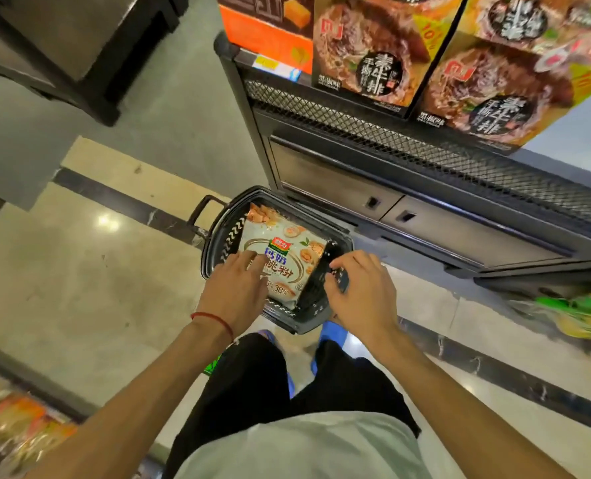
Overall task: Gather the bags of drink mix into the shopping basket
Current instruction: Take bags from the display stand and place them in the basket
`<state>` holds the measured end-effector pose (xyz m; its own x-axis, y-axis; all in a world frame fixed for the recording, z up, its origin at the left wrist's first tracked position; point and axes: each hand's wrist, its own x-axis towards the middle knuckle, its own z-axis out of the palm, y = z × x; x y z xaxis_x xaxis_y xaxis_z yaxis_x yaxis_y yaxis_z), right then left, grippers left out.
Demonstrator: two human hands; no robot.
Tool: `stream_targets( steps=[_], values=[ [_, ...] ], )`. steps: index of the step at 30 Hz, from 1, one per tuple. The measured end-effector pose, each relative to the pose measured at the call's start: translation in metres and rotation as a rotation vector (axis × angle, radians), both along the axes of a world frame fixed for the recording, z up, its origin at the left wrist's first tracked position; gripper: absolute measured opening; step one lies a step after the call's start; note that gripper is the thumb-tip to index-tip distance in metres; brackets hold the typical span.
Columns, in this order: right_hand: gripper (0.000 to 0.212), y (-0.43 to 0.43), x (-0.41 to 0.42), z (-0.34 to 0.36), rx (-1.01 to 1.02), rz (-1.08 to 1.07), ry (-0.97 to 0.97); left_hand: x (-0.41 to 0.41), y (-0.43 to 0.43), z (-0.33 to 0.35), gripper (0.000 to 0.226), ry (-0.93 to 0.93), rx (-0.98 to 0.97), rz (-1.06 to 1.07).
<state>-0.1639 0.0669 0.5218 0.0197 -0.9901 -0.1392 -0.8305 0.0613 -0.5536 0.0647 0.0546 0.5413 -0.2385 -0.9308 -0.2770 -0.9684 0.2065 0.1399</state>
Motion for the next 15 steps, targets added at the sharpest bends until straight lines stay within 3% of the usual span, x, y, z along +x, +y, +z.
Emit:
stream_targets(
  steps=[15],
  values=[
    [0.028,-0.005,0.133,-0.082,0.152,-0.348,0.166,0.117,-0.077,-0.115,0.033,0.005,0.131,-0.298]
  ],
)
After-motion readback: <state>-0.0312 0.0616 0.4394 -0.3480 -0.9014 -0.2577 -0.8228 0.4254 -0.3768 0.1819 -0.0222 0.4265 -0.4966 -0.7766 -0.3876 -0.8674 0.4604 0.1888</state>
